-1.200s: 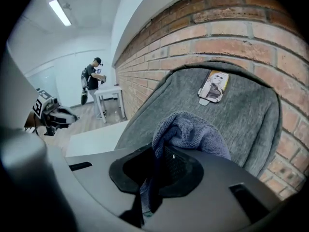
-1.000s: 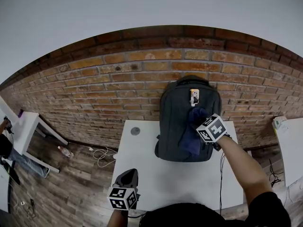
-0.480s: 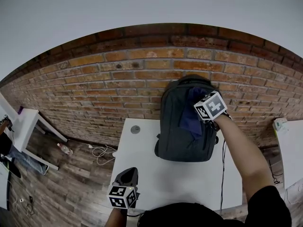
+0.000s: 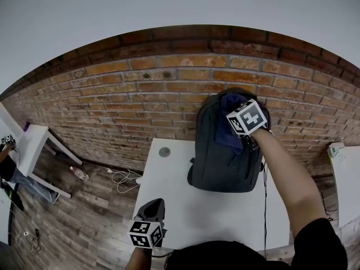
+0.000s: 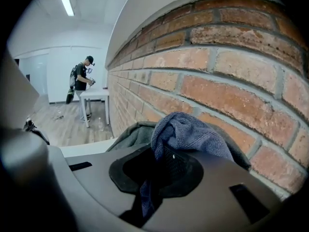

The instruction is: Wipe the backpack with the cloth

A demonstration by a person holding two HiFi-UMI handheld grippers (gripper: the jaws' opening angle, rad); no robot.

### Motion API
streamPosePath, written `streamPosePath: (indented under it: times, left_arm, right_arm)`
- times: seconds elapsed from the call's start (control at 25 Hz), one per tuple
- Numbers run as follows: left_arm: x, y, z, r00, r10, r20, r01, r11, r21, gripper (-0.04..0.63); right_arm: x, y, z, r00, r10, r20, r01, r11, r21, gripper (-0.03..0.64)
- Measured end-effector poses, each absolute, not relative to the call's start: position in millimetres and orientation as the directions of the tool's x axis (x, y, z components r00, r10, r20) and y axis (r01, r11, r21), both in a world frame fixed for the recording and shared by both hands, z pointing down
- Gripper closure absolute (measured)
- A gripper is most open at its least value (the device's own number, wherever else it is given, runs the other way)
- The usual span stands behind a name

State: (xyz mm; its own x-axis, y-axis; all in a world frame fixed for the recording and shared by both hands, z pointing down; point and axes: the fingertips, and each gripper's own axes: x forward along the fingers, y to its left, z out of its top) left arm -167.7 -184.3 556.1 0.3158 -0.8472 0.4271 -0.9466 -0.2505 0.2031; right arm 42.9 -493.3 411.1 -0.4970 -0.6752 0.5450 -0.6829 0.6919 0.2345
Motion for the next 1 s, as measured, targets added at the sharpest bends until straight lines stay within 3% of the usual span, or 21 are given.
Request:
streamPosePath:
  times: [1.0]
  left_arm:
    - [-172.3, -177.3, 552.6, 0.313, -0.852, 0.420, -0.948, -0.250, 0.198, 0.598]
  right_arm:
    - [21.4, -425.0, 498.2, -0.493, -0.513, 0.702, -0.573, 0.799, 0.182, 0.577]
